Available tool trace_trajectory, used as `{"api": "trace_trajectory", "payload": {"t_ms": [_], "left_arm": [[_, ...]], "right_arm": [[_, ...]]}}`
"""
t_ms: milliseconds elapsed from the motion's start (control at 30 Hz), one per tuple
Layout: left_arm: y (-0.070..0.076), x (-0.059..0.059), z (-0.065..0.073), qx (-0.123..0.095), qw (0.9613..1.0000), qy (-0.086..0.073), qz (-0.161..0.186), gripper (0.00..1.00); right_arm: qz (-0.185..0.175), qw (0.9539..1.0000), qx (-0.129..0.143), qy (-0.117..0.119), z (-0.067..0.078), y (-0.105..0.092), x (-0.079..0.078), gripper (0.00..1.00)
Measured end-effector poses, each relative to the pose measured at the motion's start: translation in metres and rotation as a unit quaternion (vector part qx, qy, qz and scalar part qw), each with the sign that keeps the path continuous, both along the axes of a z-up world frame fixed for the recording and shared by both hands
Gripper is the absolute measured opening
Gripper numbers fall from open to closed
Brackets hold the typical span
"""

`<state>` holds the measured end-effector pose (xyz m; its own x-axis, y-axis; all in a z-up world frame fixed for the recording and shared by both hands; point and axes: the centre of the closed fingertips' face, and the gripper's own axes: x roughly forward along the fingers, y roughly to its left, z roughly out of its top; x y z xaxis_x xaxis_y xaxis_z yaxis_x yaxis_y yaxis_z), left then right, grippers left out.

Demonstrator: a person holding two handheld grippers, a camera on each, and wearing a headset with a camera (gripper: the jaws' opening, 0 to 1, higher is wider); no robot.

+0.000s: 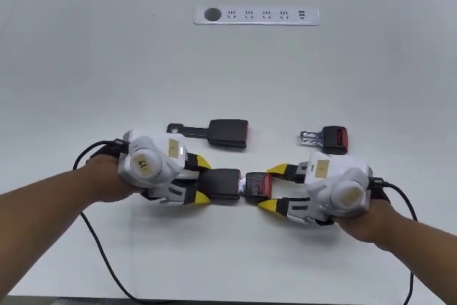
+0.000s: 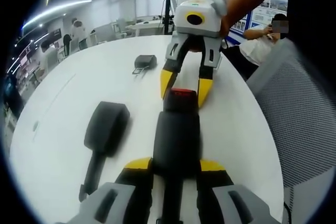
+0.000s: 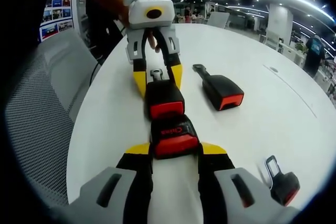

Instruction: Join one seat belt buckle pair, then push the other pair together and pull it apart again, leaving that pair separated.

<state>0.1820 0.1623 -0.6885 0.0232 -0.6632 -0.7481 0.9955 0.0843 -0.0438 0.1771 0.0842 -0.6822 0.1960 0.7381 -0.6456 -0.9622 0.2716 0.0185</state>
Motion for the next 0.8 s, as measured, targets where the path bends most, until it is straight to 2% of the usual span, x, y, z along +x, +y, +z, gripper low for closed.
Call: {"api": "trace_trajectory", "payload": {"t_ms": [67,100,400,467,500,533,600,700,733,767,800], "left_arm": [[0.0,-0.001,-0.001,0.007,0.9999,-0.007,-0.006,0.33],[0.001,-0.001,-0.001,0.007,1.0,-0.004,-0.001,0.33],[0.0,-0.002,0.0,0.022,0.9997,-0.008,-0.007,0.33],[0.0,-0.002,0.0,0.026,0.9996,-0.008,-0.005,0.33],[0.001,-0.003,0.0,0.031,0.9994,-0.009,-0.008,0.34],[0.001,-0.004,0.0,0.035,0.9992,-0.013,-0.016,0.36],[0.0,-0.01,0.003,0.031,0.9994,-0.004,-0.017,0.45],[0.0,-0.01,0.01,0.013,0.9999,0.001,-0.006,0.6],[0.0,-0.008,0.013,0.009,1.0,-0.002,0.0,0.62],[0.0,-0.004,0.016,0.009,0.9998,-0.016,0.004,0.66],[0.001,-0.001,0.018,0.008,0.9997,-0.023,0.007,0.71]], "right_arm": [[0.001,1.0,-0.003,0.001,0.0,0.0,0.0,0.32],[0.003,1.0,-0.006,-0.001,0.0,0.0,0.0,0.32],[0.018,0.9993,-0.027,-0.019,0.0,0.0,-0.002,0.33],[0.009,0.9996,-0.023,-0.015,0.001,-0.001,-0.001,0.34],[0.001,0.9999,-0.012,-0.008,0.004,0.0,-0.002,0.37],[-0.008,1.0,0.002,-0.004,0.008,0.001,-0.001,0.44],[-0.014,0.9998,0.009,-0.006,0.011,0.0,0.0,0.51],[-0.032,0.9991,0.026,-0.004,0.018,-0.004,0.005,0.62],[-0.034,0.999,0.029,-0.004,0.019,-0.006,0.006,0.64],[-0.036,0.9989,0.029,-0.005,0.021,-0.009,0.007,0.64],[-0.04,0.9987,0.031,-0.003,0.023,-0.01,0.007,0.63]]}}
